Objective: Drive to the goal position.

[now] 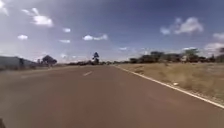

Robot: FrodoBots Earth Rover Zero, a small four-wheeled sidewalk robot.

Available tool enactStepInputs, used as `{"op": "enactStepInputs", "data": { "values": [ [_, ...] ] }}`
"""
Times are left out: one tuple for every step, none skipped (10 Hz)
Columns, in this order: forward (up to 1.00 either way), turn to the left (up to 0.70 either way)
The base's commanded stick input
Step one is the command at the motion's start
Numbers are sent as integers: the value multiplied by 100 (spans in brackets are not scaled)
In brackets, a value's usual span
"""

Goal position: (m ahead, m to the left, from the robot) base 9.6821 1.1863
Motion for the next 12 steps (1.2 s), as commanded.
{"op": "enactStepInputs", "data": {
  "values": [
    [85, 0],
    [85, 0],
    [85, 0],
    [85, 0],
    [85, 0],
    [85, 0],
    [85, 0],
    [85, 0],
    [85, 0],
    [85, 0],
    [85, 0],
    [85, 0]
  ]
}}
